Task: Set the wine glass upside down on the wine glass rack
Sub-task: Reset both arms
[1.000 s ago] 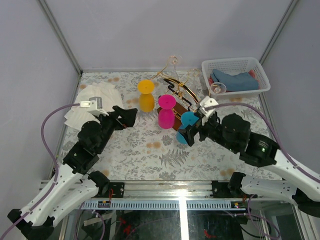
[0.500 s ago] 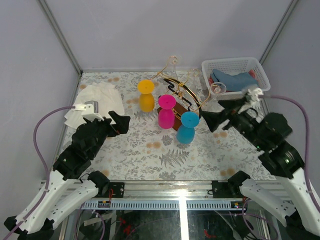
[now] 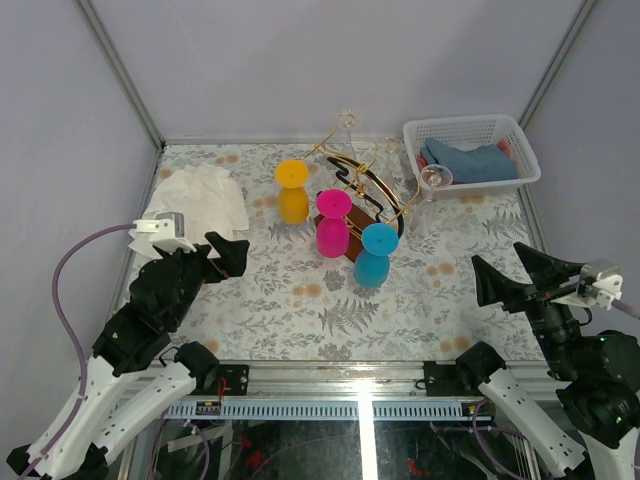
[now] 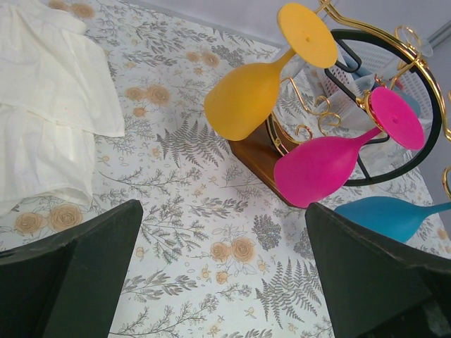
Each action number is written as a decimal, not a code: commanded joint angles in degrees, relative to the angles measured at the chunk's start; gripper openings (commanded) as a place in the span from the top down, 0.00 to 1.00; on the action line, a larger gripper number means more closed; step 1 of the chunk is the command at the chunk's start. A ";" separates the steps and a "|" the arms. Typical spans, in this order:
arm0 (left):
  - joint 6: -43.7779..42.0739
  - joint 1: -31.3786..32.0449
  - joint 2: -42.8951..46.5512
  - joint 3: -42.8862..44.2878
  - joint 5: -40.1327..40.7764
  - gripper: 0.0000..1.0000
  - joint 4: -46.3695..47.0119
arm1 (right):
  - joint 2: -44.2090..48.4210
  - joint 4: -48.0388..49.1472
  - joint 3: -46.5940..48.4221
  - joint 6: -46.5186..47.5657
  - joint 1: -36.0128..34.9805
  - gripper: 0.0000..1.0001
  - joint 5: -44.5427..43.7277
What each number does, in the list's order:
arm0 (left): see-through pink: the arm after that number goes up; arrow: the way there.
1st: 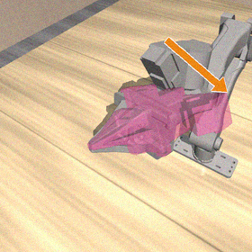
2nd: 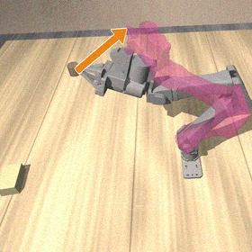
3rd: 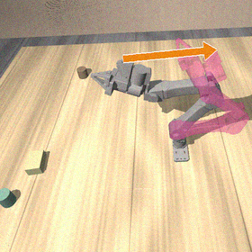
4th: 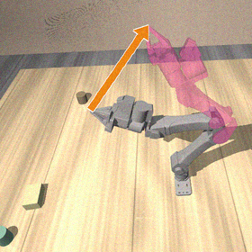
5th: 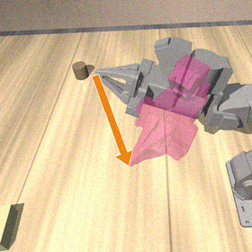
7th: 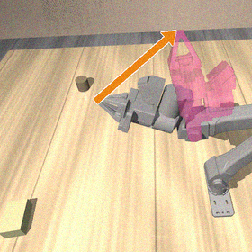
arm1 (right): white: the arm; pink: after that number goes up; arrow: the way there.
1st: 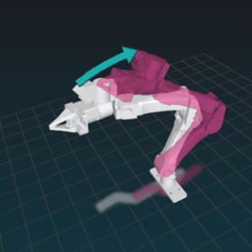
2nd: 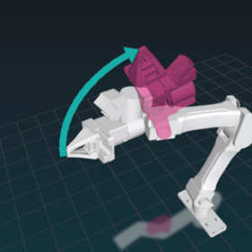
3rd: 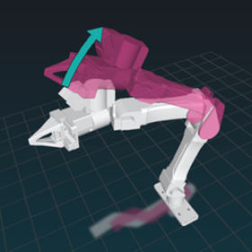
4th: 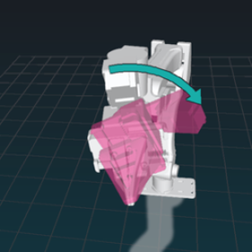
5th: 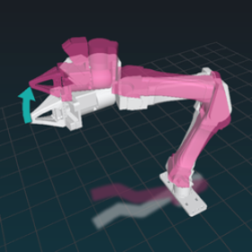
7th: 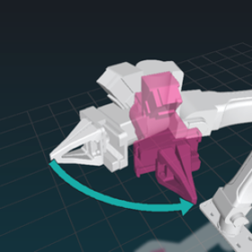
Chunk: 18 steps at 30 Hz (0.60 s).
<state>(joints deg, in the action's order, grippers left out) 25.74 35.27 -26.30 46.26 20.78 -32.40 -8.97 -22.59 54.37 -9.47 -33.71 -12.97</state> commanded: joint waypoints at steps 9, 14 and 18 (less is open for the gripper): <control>1.16 0.15 5.33 -3.75 5.45 0.00 -0.08 | 8.44 -7.00 -12.23 -6.61 0.23 0.01 -10.70; 1.04 0.11 5.65 -3.85 5.53 0.00 -0.47 | 8.82 -7.46 -12.31 -6.66 0.23 0.01 -11.83; 1.03 0.15 6.10 -4.06 5.59 0.00 -0.40 | 8.16 -7.93 -12.71 -6.78 0.23 0.01 -11.68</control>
<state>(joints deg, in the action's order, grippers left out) 26.74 35.27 -21.12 42.72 24.88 -33.52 -0.69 -31.48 41.67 -15.31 -33.69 -22.90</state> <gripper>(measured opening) 0.995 0.992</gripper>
